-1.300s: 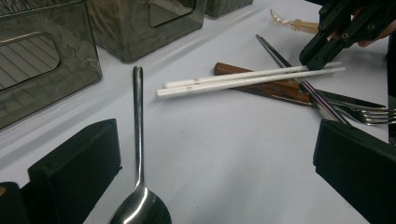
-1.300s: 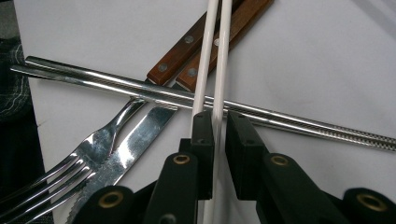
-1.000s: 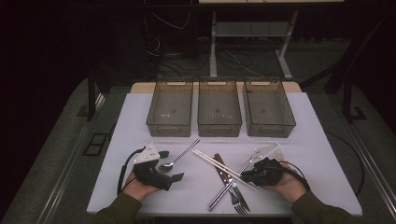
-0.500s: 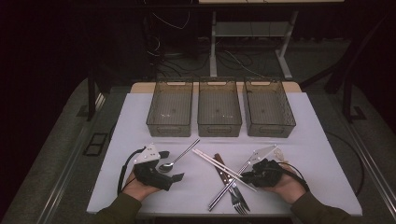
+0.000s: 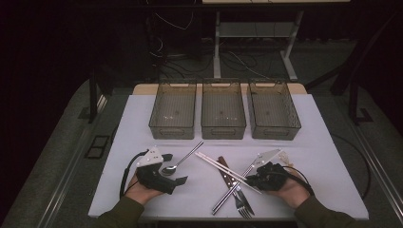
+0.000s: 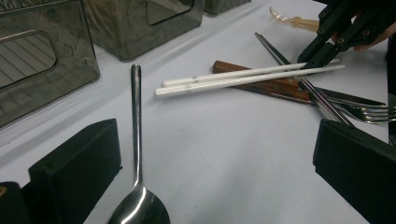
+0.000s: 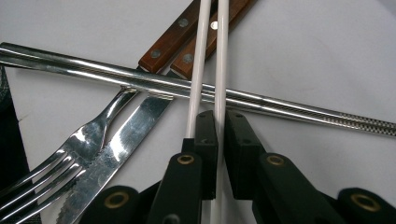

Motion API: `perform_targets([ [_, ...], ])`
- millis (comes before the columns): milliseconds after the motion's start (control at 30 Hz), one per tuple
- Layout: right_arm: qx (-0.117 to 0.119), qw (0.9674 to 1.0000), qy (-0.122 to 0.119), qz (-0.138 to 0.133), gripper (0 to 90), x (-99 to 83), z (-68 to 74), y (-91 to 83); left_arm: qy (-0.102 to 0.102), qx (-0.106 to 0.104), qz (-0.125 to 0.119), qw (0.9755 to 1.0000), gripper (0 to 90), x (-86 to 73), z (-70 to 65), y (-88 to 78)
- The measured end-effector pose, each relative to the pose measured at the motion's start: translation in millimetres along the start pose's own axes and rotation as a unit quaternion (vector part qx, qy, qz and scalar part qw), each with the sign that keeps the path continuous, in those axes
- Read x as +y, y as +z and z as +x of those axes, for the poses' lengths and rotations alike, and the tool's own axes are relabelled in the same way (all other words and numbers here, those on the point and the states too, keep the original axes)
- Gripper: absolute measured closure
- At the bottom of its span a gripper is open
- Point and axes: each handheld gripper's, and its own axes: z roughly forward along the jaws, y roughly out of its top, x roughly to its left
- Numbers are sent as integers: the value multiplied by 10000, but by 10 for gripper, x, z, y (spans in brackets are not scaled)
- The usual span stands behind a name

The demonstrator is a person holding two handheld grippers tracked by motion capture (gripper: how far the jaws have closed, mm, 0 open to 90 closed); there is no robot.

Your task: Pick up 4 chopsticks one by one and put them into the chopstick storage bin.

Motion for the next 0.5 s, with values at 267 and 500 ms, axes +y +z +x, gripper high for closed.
perform_targets([
  [267,-40,9999,78,-59,853,-14,-7,2,0,-6,19,10000,0,-4,-1,6],
  [500,-61,9998,135,-103,856,-22,3,-3,10,-14,19,10000,0,-11,-3,7],
])
